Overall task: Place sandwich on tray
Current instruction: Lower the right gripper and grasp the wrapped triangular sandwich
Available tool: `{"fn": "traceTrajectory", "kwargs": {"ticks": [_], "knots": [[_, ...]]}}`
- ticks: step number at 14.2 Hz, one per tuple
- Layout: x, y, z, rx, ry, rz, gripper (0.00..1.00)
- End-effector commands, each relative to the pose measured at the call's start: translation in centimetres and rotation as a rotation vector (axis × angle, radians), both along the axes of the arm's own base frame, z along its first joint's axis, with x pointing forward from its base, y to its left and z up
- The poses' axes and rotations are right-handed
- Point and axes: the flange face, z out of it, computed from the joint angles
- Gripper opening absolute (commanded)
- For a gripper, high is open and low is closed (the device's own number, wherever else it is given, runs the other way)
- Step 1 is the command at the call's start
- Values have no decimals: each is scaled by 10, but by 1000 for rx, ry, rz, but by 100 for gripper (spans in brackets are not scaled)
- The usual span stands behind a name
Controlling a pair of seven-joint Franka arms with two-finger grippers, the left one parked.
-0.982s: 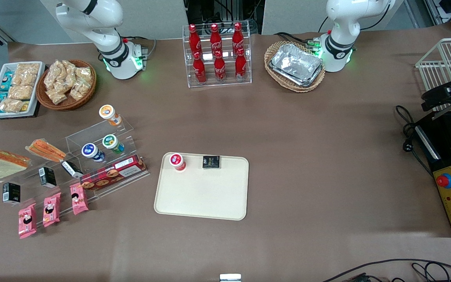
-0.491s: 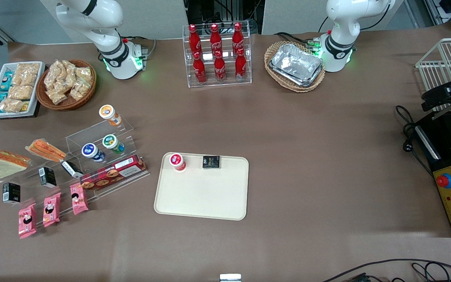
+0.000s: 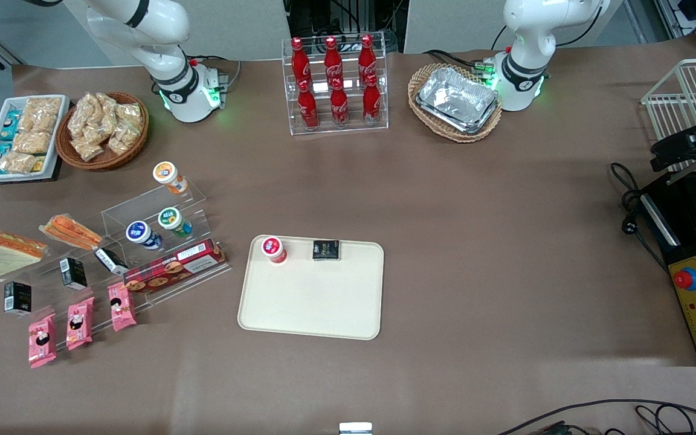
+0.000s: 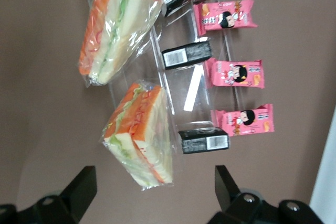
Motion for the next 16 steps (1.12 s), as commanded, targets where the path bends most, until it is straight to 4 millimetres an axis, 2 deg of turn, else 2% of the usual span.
{"fn": "traceTrajectory", "kwargs": {"ticks": [1,9,16], "knots": [[3,-9,-23,7,-3,26,100],[-4,-14,-65,-10,11,7,100],[-2,-9,-85,-14,-9,-7,100]]}}
